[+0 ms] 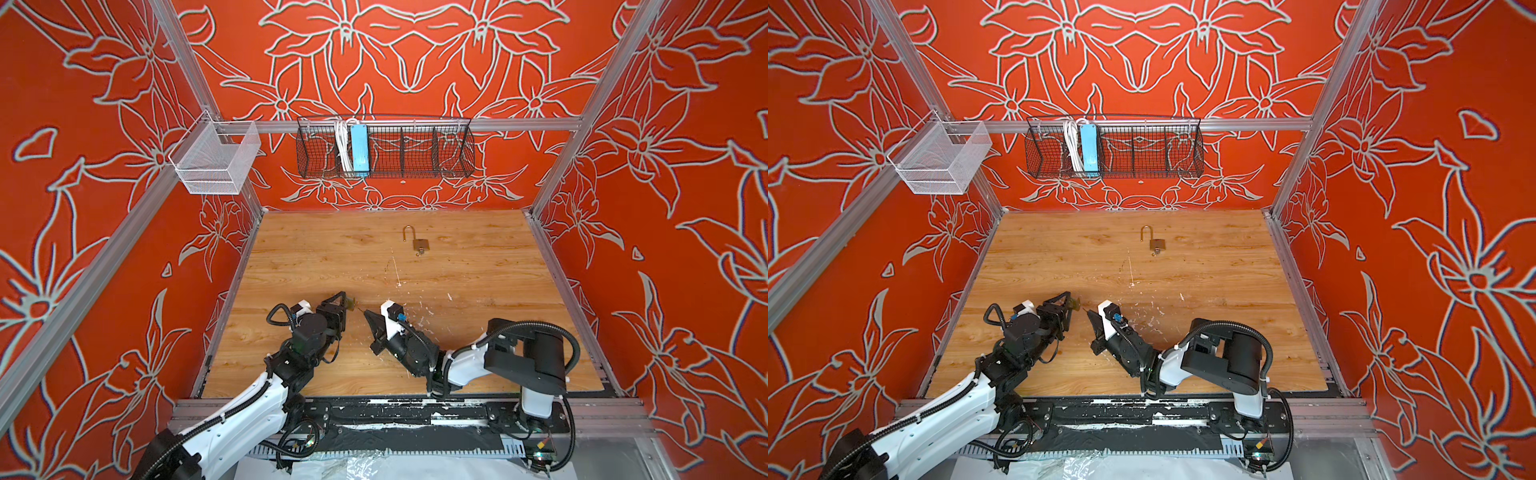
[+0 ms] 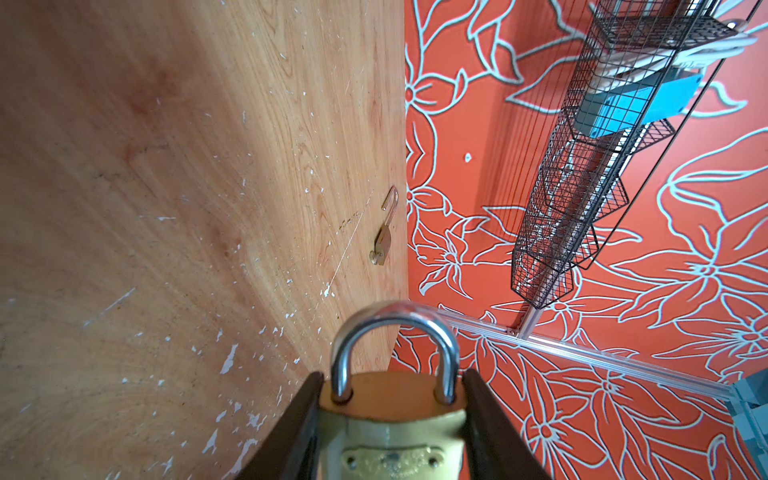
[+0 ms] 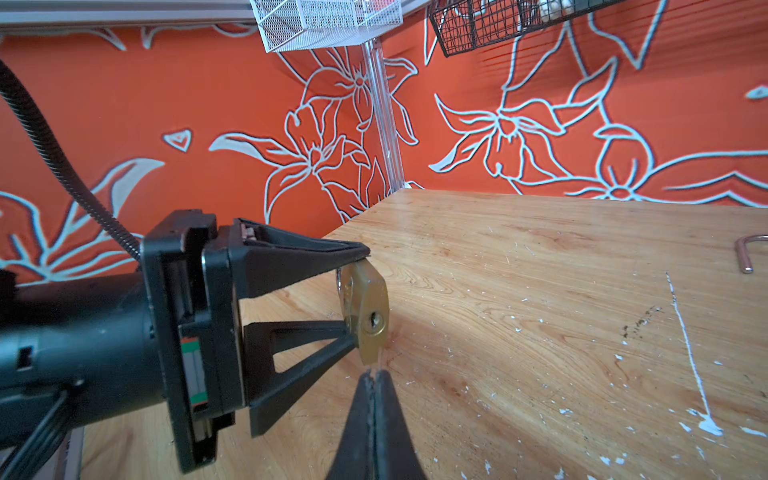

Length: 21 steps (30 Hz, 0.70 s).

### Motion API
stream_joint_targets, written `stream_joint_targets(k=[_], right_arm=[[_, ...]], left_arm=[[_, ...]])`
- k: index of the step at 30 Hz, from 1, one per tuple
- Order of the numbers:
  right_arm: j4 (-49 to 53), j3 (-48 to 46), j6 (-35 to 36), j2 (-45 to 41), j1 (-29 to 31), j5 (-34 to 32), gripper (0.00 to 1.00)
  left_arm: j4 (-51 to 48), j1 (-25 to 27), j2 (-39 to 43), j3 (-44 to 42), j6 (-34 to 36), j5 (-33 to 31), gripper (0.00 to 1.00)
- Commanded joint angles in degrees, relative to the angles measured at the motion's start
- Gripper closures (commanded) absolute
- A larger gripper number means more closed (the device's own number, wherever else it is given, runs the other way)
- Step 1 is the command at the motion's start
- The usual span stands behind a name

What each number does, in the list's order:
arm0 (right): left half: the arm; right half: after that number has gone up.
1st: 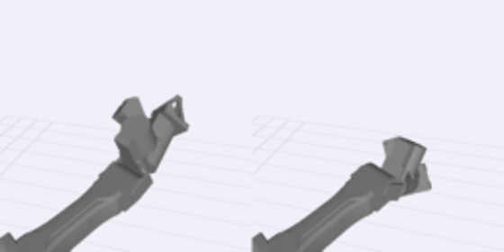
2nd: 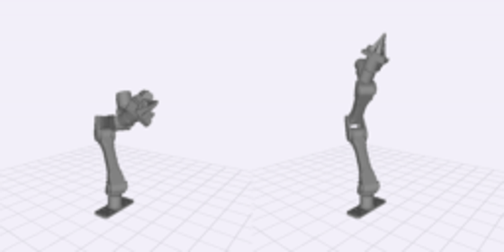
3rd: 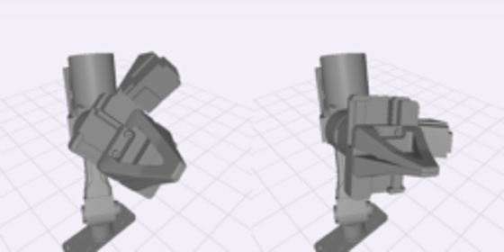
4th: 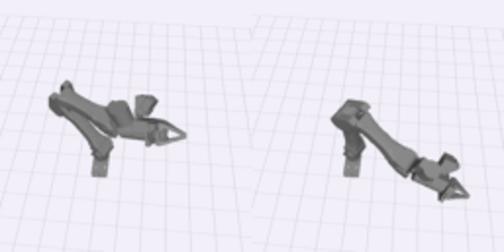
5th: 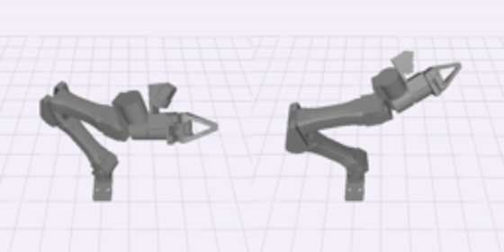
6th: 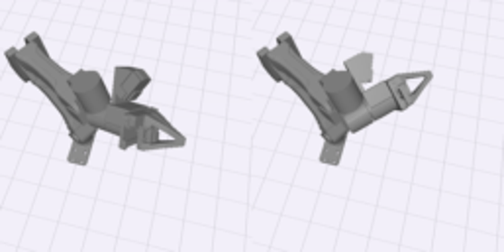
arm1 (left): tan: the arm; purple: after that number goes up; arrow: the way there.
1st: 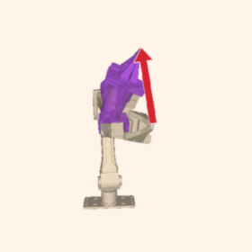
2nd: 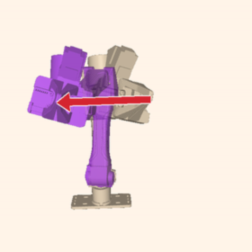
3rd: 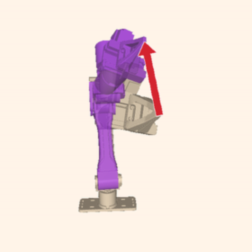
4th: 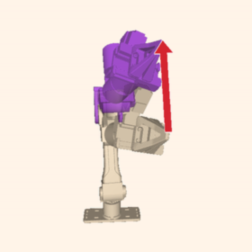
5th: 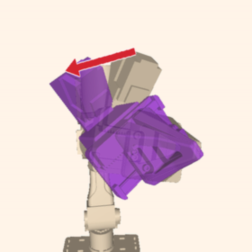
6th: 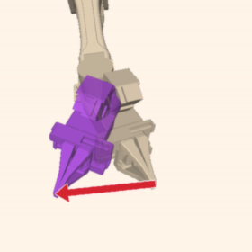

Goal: Unlock with the key

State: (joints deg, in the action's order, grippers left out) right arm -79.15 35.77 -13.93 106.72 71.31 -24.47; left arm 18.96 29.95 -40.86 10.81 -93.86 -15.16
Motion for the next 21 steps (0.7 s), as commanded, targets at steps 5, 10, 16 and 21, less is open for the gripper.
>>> stream_joint_targets(k=[5,10,16,21], right_arm=[[-1.7,2.0,-0.6,0.9,-0.6,-0.1,1.0],[-1.7,2.5,-1.2,1.1,-0.9,0.7,1.0],[-1.7,3.2,-1.9,2.0,-0.9,1.5,1.0],[-1.7,3.9,-2.2,2.9,-0.9,1.9,1.0]], left_arm=[[3.3,-0.3,0.9,1.2,0.3,-0.3,1.0],[3.4,-0.3,0.9,1.1,0.3,-0.3,1.0],[3.5,-0.4,0.9,1.1,0.4,-0.3,1.0],[3.5,-0.4,1.0,1.1,0.4,-0.4,1.0]])
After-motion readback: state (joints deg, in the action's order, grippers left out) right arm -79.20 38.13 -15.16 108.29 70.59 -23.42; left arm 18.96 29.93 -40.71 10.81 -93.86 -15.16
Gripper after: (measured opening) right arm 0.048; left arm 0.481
